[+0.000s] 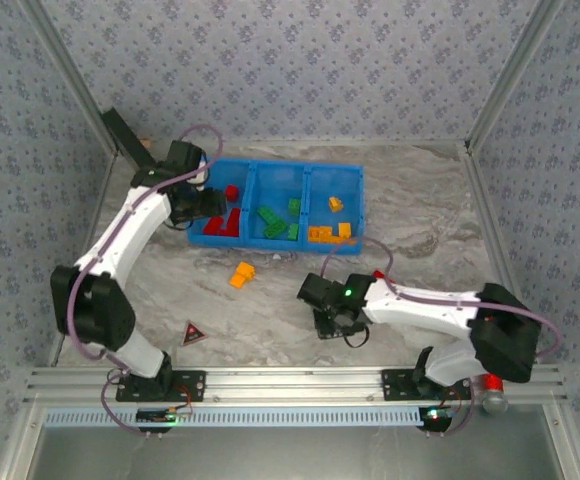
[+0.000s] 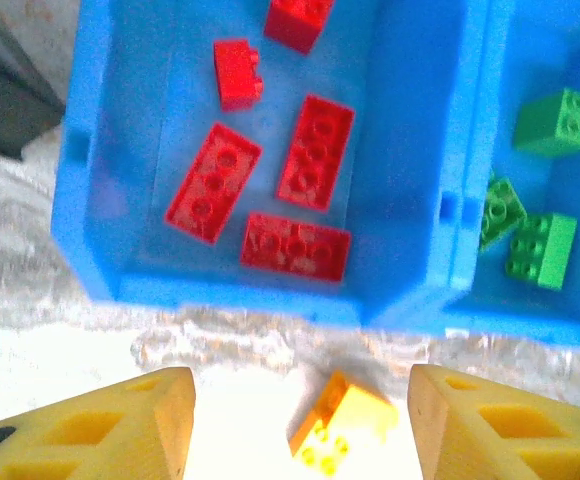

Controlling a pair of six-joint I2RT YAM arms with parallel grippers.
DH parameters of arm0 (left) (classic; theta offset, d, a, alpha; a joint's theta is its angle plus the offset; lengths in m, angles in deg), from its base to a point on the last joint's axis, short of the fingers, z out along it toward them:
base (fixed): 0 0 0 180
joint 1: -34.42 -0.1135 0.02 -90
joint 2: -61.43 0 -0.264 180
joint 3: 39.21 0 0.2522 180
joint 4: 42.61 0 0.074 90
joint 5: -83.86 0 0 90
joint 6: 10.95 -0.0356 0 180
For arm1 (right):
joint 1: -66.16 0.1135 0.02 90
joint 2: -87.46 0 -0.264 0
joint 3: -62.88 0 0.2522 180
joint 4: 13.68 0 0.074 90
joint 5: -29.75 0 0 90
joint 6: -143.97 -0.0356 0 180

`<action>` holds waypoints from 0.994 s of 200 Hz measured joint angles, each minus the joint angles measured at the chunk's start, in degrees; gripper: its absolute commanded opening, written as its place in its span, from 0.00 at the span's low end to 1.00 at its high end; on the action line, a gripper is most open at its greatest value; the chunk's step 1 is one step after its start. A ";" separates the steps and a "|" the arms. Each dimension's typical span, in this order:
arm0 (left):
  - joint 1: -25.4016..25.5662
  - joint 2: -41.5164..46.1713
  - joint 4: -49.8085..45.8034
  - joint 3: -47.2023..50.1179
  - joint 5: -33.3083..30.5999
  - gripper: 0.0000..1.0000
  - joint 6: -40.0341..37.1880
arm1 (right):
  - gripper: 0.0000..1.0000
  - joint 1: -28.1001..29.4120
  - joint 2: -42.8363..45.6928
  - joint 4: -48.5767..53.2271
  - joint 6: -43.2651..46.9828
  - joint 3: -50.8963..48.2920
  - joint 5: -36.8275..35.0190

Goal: Sort the legos into containers by color
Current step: Pick up the lego from the bottom-center of the table, then place the lego in the container.

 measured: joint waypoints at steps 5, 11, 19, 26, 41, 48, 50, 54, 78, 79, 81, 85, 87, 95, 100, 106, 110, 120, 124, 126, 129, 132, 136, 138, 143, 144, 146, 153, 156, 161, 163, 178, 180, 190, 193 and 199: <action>0.28 1.44 -0.26 1.31 0.13 0.59 0.00 | 0.23 -0.70 0.70 0.94 1.25 1.55 -0.20; 0.81 3.39 -0.55 3.17 0.22 0.59 0.00 | 0.23 -1.77 1.20 1.99 3.08 3.91 -0.57; 1.57 5.62 -1.05 5.42 0.35 0.59 0.04 | 0.23 -3.37 1.31 2.71 5.64 7.10 -1.09; 2.49 7.61 -1.38 7.63 0.55 0.59 0.22 | 0.22 -4.87 1.05 2.89 8.00 9.77 -1.53; 5.11 11.39 -1.44 12.72 0.87 0.59 1.07 | 0.23 -8.52 -0.85 2.56 13.77 15.89 -2.51; 6.38 12.83 -1.36 15.13 0.92 0.59 1.64 | 0.23 -10.08 -2.45 2.19 16.48 18.86 -2.97; 6.82 13.22 -1.27 15.78 1.03 0.59 1.81 | 0.23 -10.51 -3.06 2.08 17.44 19.74 -3.10; 7.54 13.92 -1.09 17.18 1.07 0.59 2.23 | 0.23 -11.30 -4.17 1.57 18.84 21.51 -3.41; 11.93 17.33 1.11 24.50 1.05 0.59 4.81 | 0.23 -14.82 -13.40 -2.23 27.78 31.61 -4.81; 12.17 17.44 1.29 24.87 1.05 0.59 4.94 | 0.23 -14.99 -14.01 -2.40 28.15 32.24 -4.90; 12.39 17.57 1.44 25.24 1.03 0.59 5.14 | 0.23 -15.21 -15.10 -2.97 28.98 33.20 -5.01; 13.18 17.99 1.97 26.27 1.05 0.59 5.60 | 0.23 -15.56 -16.81 -3.50 30.12 34.86 -5.03; 13.42 18.12 2.16 26.64 1.05 0.59 5.79 | 0.23 -15.76 -17.88 -3.98 30.86 35.85 -5.22; 14.84 18.75 3.13 28.37 1.03 0.59 6.67 | 0.23 -16.37 -21.75 -5.46 33.27 39.34 -5.25; 15.72 19.04 3.65 29.20 0.96 0.59 7.26 | 0.23 -16.74 -24.22 -6.03 34.60 41.62 -5.29; 17.03 19.41 4.42 30.21 0.79 0.59 7.93 | 0.23 -17.07 -27.08 -6.67 36.11 44.33 -5.33; 18.01 19.65 4.94 30.82 0.79 0.59 8.52 | 0.23 -17.27 -29.38 -7.08 37.24 46.42 -5.03; 20.33 20.00 6.12 32.00 0.59 0.59 9.64 | 0.24 -17.70 -34.29 -7.65 39.43 51.47 -4.96; 21.46 20.09 6.51 32.33 0.57 0.60 10.19 | 0.24 -17.84 -36.28 -7.80 40.19 53.31 -4.68; 21.81 20.11 6.69 32.44 0.50 0.60 10.34 | 0.24 -17.90 -37.18 -7.82 40.57 54.31 -4.72; 22.56 20.11 6.99 32.61 0.39 0.60 10.62 | 0.25 -17.99 -38.51 -7.91 41.11 55.60 -4.48; 23.54 20.11 7.39 32.81 0.13 0.60 11.08 | 0.25 -18.12 -39.80 -7.89 41.57 56.96 -4.39; 24.55 20.11 7.76 32.92 -0.02 0.60 11.47 | 0.26 -18.25 -41.62 -7.98 42.25 58.71 -4.09; 25.18 20.11 7.96 32.98 -0.17 0.60 11.78 | 0.27 -18.34 -42.47 -7.85 42.56 59.65 -4.07; 26.71 20.09 8.46 33.05 -0.37 0.60 12.46 | 0.28 -18.49 -44.50 -7.78 43.17 61.68 -3.67; 26.95 20.09 8.52 33.05 -0.46 0.60 12.61 | 0.29 -18.53 -44.81 -7.74 43.30 61.99 -3.65; 27.50 20.09 8.72 33.05 -0.55 0.60 12.92 | 0.29 -18.58 -45.53 -7.58 43.56 62.82 -3.67; 29.55 20.04 9.33 33.05 -0.92 0.60 13.88 | 0.31 -18.82 -48.04 -7.26 44.37 65.44 -3.13; 30.32 20.00 9.68 33.05 -1.16 0.60 14.27 | 0.32 -18.95 -49.03 -7.17 44.39 66.34 -2.69; 31.65 19.87 10.16 33.05 -1.49 0.60 14.97 | 0.35 -19.12 -50.45 -6.75 44.83 67.91 -2.36; 32.24 19.80 10.43 33.05 -1.68 0.60 15.34 | 0.36 -19.21 -51.06 -6.69 44.89 68.46 -2.14; 35.58 18.88 12.13 33.05 -2.51 0.61 17.49 | 0.48 -19.96 -53.99 -5.66 46.03 71.04 -1.07; 35.98 18.69 12.37 33.05 -2.64 0.61 17.79 | 0.49 -20.06 -54.34 -5.49 46.36 71.36 -0.96; 37.31 17.53 13.35 33.05 -3.10 0.61 19.19 | 0.53 -20.52 -55.63 -4.92 46.60 72.48 -0.17; 37.59 17.18 13.55 33.03 -3.17 0.61 19.54 | 0.54 -20.65 -55.89 -4.79 47.06 72.61 0.04; 37.97 16.26 13.81 32.89 -3.34 0.61 20.15 | 0.56 -20.94 -56.22 -4.31 47.28 72.87 0.37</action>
